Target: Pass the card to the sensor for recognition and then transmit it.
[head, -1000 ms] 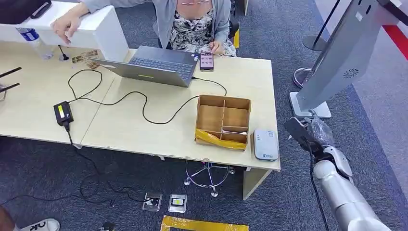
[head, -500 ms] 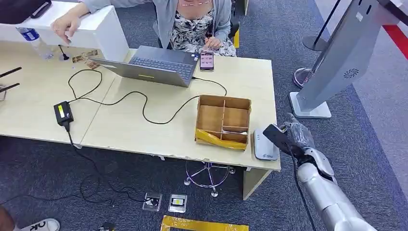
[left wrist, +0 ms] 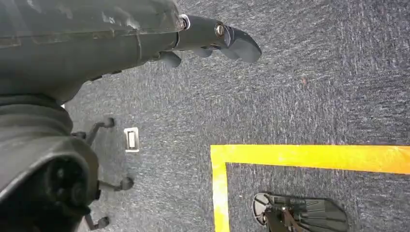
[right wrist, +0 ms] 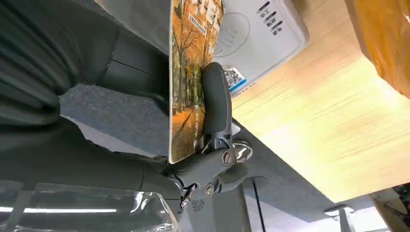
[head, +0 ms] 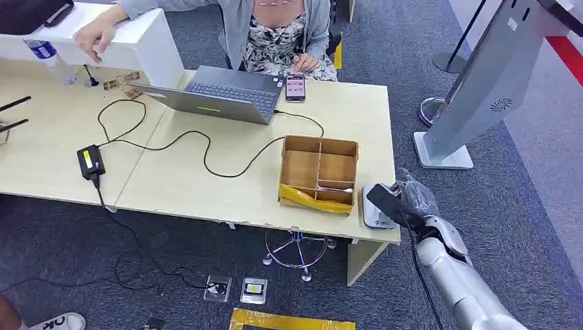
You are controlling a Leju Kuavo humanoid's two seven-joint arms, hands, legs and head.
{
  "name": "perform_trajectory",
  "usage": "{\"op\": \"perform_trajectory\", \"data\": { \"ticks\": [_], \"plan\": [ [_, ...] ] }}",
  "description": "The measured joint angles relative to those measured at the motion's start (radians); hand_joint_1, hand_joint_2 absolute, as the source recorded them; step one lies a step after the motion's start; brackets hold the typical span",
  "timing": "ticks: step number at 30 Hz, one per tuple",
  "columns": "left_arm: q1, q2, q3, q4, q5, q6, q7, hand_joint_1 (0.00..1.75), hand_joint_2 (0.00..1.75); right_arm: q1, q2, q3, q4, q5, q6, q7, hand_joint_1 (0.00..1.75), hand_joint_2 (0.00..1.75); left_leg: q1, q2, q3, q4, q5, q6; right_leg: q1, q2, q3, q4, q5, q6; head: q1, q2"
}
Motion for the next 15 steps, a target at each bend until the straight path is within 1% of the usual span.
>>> {"op": "perform_trajectory", "data": {
  "ticks": [5, 7, 12, 15],
  "plan": [
    [0.0, 0.0, 0.0, 0.0, -0.001, 0.0, 0.0, 0.0, 0.0, -0.007, 0.0, 0.002, 0.0, -0.02, -0.001, -0.005, 1.75, 1.75, 0.0, 0.0, 0.0, 0.0, 0.0, 0.0, 0.0, 0.0, 0.0, 0.0, 0.0, 0.0, 0.0, 0.0],
    [0.0, 0.0, -0.001, 0.0, -0.008, 0.0, 0.0, 0.0, 0.0, -0.02, 0.0, 0.004, 0.0, -0.042, 0.016, -0.003, 1.75, 1.75, 0.0, 0.0, -0.001, 0.0, 0.0, 0.0, 0.0, 0.0, 0.0, 0.0, 0.0, 0.0, 0.0, 0.0],
    [0.0, 0.0, -0.001, 0.0, -0.009, -0.002, 0.0, 0.0, 0.0, -0.084, 0.0, 0.01, -0.006, -0.061, 0.057, 0.011, 1.75, 1.75, 0.0, 0.0, -0.001, 0.0, 0.0, 0.0, 0.0, 0.0, 0.0, 0.0, 0.0, 0.0, 0.0, 0.0],
    [0.0, 0.0, -0.002, 0.0, -0.01, -0.005, 0.0, 0.0, 0.0, -0.135, 0.014, 0.013, -0.016, -0.046, 0.074, 0.021, 1.75, 1.75, 0.0, 0.0, -0.001, 0.0, 0.0, 0.0, 0.0, 0.0, 0.0, 0.001, 0.0, 0.0, 0.0, 0.0]
  ]
}}
